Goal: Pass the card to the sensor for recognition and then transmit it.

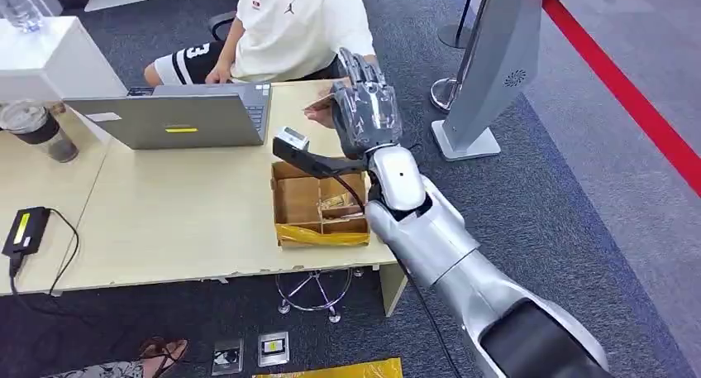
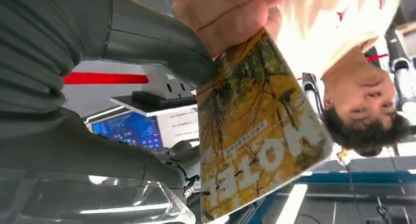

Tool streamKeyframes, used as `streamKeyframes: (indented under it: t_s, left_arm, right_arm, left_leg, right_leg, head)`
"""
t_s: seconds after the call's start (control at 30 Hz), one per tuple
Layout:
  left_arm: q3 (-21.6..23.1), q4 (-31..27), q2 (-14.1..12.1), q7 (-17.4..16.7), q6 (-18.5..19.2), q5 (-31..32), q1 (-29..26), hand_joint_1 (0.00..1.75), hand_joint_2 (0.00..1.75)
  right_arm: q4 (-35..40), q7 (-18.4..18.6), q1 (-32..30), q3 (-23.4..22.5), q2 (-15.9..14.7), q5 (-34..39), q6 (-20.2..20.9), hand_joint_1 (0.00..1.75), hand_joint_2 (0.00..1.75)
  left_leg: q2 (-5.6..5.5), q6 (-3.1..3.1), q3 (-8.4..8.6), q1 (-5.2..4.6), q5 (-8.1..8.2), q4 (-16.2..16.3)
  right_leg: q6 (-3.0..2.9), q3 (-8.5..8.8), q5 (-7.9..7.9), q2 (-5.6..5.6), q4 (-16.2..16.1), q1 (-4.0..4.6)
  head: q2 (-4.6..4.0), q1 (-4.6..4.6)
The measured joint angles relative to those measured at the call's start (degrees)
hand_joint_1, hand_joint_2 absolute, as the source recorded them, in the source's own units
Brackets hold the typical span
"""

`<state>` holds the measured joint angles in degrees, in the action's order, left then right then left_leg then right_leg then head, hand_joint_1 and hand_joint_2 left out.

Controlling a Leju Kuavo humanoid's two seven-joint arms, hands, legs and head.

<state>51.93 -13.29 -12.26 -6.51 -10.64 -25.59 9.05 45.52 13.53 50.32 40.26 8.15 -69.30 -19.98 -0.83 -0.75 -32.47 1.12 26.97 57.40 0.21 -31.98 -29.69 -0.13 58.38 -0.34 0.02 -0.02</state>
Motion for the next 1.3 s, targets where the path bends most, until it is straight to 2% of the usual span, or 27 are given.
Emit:
streamKeyframes:
  t_s: [0.3,0.33,0.37,0.5,0.67,0.83,0.93,1.03,1.17,1.23,1.3]
  left_arm:
    - [0.1,0.0,0.1,0.0,-0.2,-0.2,0.0,0.0,1.75]
    - [0.1,0.0,0.1,0.0,-0.2,-0.2,0.0,0.0,1.75]
    - [0.1,0.0,0.1,0.0,-0.2,-0.1,0.0,0.0,1.75]
    - [0.4,0.0,0.3,0.0,-0.2,0.0,0.1,0.0,1.75]
    - [0.6,0.0,0.3,0.3,-0.6,-0.4,0.0,0.0,1.75]
    - [0.6,0.0,0.3,0.6,-0.7,-0.8,-0.2,0.0,1.75]
    - [0.6,0.0,0.3,0.7,-0.9,-1.4,-0.4,0.0,1.75]
    - [0.6,0.0,0.1,1.1,-1.0,-2.4,-1.1,0.0,1.75]
    - [0.6,0.0,-0.3,1.2,-0.9,-2.7,-1.4,0.0,1.75]
    - [0.6,0.0,-0.4,1.2,-0.9,-3.1,-1.4,0.0,1.75]
    - [0.6,0.0,-0.5,1.2,-0.9,-3.8,-1.5,0.0,1.75]
  right_arm:
    - [-6.4,2.1,0.4,0.4,0.5,-2.7,-0.1,1.75,1.75]
    - [-6.7,2.3,0.4,0.4,0.5,-2.9,-0.3,1.64,1.75]
    - [-7.1,2.5,0.4,0.4,0.5,-3.1,-0.4,0.0,1.75]
    - [-8.2,2.9,0.4,0.4,0.2,-3.7,-1.2,0.0,1.75]
    - [-8.4,1.8,0.2,-0.2,-0.2,-2.8,-5.0,0.0,1.75]
    - [-4.6,-4.4,-2.0,-2.2,-1.0,3.2,-5.2,0.0,1.75]
    - [2.1,-7.3,-4.8,-2.9,-2.0,4.4,-2.6,0.0,1.75]
    - [14.8,-8.2,-9.3,-2.8,-3.7,5.5,4.6,0.0,1.75]
    - [26.8,-8.2,-12.8,-2.8,-5.3,5.7,7.3,0.0,1.75]
    - [30.9,-9.7,-14.0,-2.7,-6.0,6.1,8.6,0.0,1.75]
    - [35.8,-11.5,-15.6,-2.5,-6.9,6.4,11.6,0.0,1.75]
  left_leg:
    - [0.01,0.0,0.04,0.0,0.0,0.0]
    - [0.02,0.0,0.05,0.0,0.0,0.0]
    - [0.03,0.0,0.05,0.0,0.0,0.0]
    - [0.06,0.0,0.05,0.0,0.0,0.0]
    - [0.06,0.0,0.05,0.0,0.0,0.0]
    - [0.06,-0.01,0.05,0.0,0.0,0.0]
    - [0.07,-0.01,0.06,0.0,0.01,0.0]
    - [0.06,-0.03,0.05,0.0,0.03,0.0]
    - [0.14,-0.02,0.05,0.0,0.04,0.0]
    - [0.13,-0.02,0.06,0.0,0.04,0.0]
    - [0.12,-0.02,0.08,0.0,0.04,0.0]
  right_leg:
    - [0.0,0.0,0.01,0.05,0.0,0.0]
    - [0.0,0.0,0.01,0.06,0.0,0.0]
    - [-0.01,0.0,0.01,0.08,0.0,0.0]
    - [-0.01,-0.01,0.01,0.12,0.0,0.0]
    - [-0.01,-0.02,0.01,0.13,0.0,0.0]
    - [-0.01,-0.02,0.01,0.13,0.0,0.0]
    - [-0.01,-0.01,0.01,0.13,0.0,0.0]
    - [-0.01,-0.04,0.0,0.13,0.0,0.0]
    - [-0.02,-0.07,-0.01,0.16,0.0,0.0]
    - [-0.02,-0.06,0.0,0.17,0.0,0.0]
    - [-0.02,-0.04,0.0,0.16,0.0,0.0]
  head:
    - [0.0,-0.02]
    - [0.0,-0.02]
    - [0.0,-0.02]
    - [0.0,-0.02]
    - [0.0,-0.02]
    - [0.0,0.0]
    - [0.0,-0.04]
    - [0.0,0.02]
    - [0.0,-0.04]
    - [0.0,-0.04]
    - [0.0,-0.02]
